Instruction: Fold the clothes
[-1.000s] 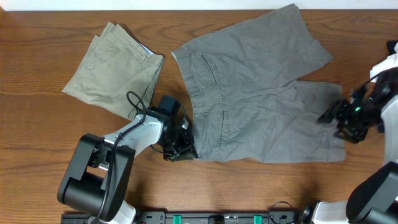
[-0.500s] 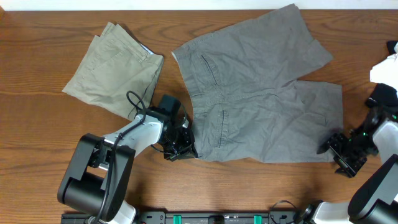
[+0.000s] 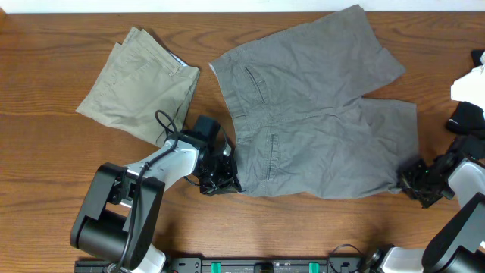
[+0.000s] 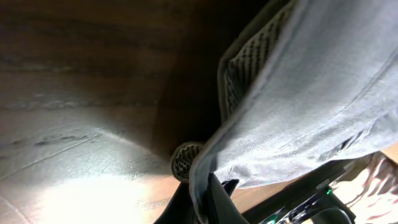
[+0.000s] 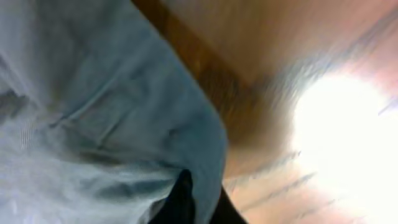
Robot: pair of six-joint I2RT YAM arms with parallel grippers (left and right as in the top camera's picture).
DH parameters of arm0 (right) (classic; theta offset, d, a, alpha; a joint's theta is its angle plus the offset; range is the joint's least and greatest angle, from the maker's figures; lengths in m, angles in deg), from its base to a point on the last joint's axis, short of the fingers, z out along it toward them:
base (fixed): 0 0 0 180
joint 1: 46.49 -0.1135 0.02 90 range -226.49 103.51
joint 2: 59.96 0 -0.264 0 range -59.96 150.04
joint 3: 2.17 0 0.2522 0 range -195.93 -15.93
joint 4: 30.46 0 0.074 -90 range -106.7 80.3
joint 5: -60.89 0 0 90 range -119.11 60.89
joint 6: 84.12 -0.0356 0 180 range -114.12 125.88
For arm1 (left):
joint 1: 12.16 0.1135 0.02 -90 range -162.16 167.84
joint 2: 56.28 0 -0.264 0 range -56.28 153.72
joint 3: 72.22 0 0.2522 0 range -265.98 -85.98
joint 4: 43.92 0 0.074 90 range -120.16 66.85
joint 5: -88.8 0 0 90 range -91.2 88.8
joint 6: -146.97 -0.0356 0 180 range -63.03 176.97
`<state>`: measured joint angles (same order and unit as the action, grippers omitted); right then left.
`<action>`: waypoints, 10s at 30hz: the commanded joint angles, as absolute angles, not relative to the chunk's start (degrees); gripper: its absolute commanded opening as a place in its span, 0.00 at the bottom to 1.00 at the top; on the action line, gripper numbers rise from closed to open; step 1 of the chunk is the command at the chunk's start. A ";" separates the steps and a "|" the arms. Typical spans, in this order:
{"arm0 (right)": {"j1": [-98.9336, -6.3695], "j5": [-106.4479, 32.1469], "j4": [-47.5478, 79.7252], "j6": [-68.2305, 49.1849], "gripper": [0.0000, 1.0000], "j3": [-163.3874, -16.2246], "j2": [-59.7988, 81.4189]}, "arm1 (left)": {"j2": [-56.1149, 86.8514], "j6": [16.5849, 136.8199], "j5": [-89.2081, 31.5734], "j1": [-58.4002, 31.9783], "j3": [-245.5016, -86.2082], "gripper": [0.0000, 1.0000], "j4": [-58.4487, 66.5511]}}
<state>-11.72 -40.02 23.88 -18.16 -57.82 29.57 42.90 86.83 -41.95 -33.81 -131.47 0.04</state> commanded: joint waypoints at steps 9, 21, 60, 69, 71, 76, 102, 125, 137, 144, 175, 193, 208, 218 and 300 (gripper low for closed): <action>-11.51 -41.99 44.32 -13.19 0.01 -74.41 18.76 | 29.30 79.86 -33.49 -33.99 -135.41 0.06 9.44; -11.53 -40.51 54.57 -13.48 0.01 -90.52 2.82 | -10.19 75.18 -23.20 -34.01 -135.41 0.06 27.23; -29.19 -60.20 -8.03 -26.94 0.63 -91.46 50.82 | 22.64 81.22 3.03 -31.08 -135.41 0.43 -3.11; -25.87 -68.68 4.08 -15.58 0.59 -91.48 50.10 | 20.03 81.26 -4.95 -30.77 -135.47 0.68 4.65; -26.15 -68.77 9.04 -11.23 0.54 -91.48 50.10 | 20.67 81.26 -10.68 -30.77 -135.32 0.72 5.18; -30.02 -63.52 18.02 -0.17 0.47 -91.08 50.21 | 23.29 82.94 -21.36 -30.77 -135.28 0.74 4.48; -38.65 -43.08 21.35 -24.19 0.01 -71.96 56.33 | 39.92 76.95 -20.84 -24.11 -135.52 0.45 -17.05; -40.23 -51.96 15.20 -11.64 0.32 -71.63 31.02 | 41.65 77.30 -32.55 -20.28 -135.56 0.85 -7.11; -43.66 -44.77 12.56 -13.92 0.31 -71.39 38.10 | 46.35 75.82 -46.48 -21.51 -135.56 0.29 -15.98; -43.79 -42.65 13.06 -18.59 0.18 -71.37 46.58 | 44.56 75.80 -52.73 -21.22 -136.98 0.06 -18.04; -43.77 -45.45 17.08 -18.68 0.24 -71.37 50.40 | 41.76 70.24 -21.67 -19.87 -153.33 0.78 21.57; -43.77 -45.47 16.86 -18.72 0.24 -71.37 50.40 | 62.28 66.57 -43.72 -20.30 -152.41 0.67 11.27; -43.77 -46.08 15.66 -18.75 0.24 -71.37 50.40 | 66.31 64.01 -48.58 -21.18 -152.54 0.10 9.42; -43.77 -47.81 15.77 -18.72 0.23 -71.39 50.38 | 53.96 62.48 -42.74 -18.75 -153.57 0.06 16.85; -39.81 -36.24 12.25 -18.96 0.13 -70.71 52.41 | 52.27 86.68 -42.46 -21.42 -136.33 0.79 -7.19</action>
<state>-40.40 -49.73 10.88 -18.31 -74.34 47.17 47.22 84.23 -45.36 -20.92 -138.60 -6.45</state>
